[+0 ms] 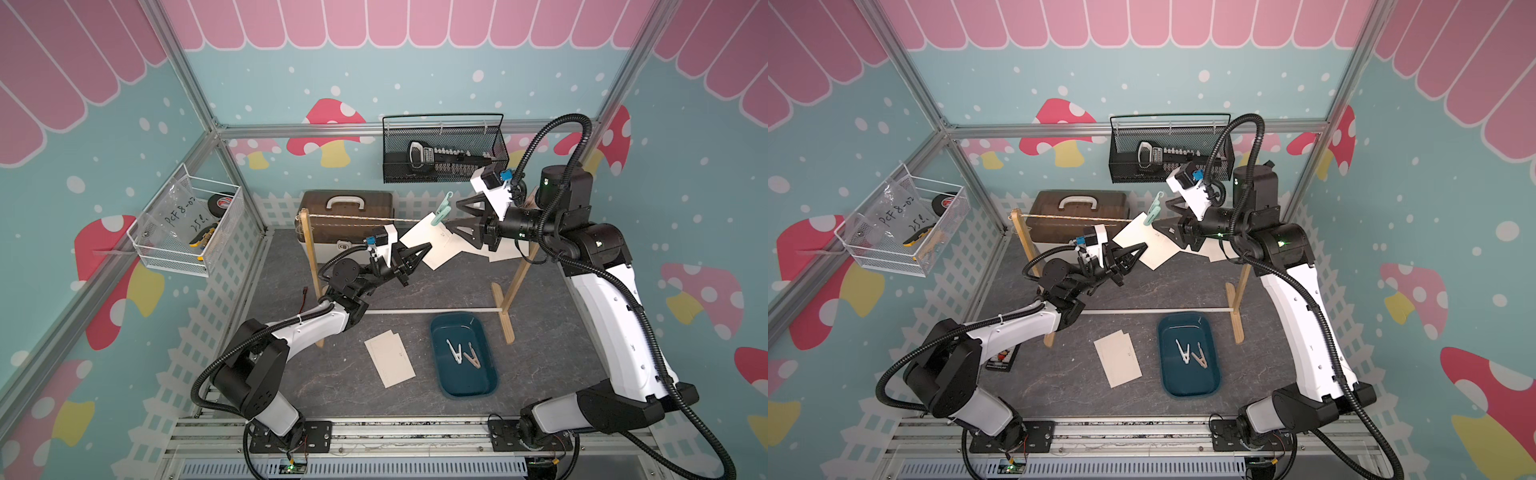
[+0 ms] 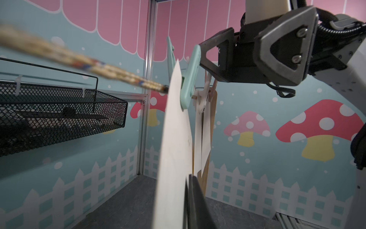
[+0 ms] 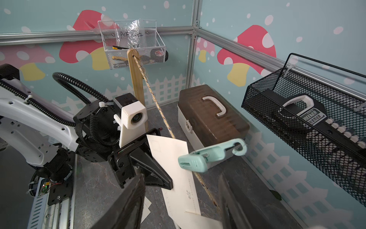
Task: Remove the postcards from the strings
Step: Pinch the postcard on the clothesline, then remove the clamp from the clothesline.
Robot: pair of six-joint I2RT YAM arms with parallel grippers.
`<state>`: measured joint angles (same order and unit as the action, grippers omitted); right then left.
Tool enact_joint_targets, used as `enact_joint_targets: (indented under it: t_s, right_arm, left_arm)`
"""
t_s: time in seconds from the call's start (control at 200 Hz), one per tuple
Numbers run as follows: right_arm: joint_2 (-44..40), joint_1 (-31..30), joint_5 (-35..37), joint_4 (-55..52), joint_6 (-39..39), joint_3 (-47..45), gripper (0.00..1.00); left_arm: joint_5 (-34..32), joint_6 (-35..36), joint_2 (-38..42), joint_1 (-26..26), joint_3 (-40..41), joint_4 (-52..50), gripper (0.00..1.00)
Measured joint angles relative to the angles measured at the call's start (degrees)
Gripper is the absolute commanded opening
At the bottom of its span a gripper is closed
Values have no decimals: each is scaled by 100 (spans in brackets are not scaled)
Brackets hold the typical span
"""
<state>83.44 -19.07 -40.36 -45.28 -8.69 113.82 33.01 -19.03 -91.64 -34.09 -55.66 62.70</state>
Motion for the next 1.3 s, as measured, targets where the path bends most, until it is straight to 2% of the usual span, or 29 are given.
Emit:
enact_joint_targets:
  t_s: [0.896, 1.301]
  right_arm:
    - [407, 0, -70, 730, 752, -50, 67]
    - [428, 0, -511, 1029, 1003, -50, 67]
  left_arm:
    - [708, -483, -118, 66, -295, 407, 0]
    - [758, -485, -118, 70, -365, 444, 0]
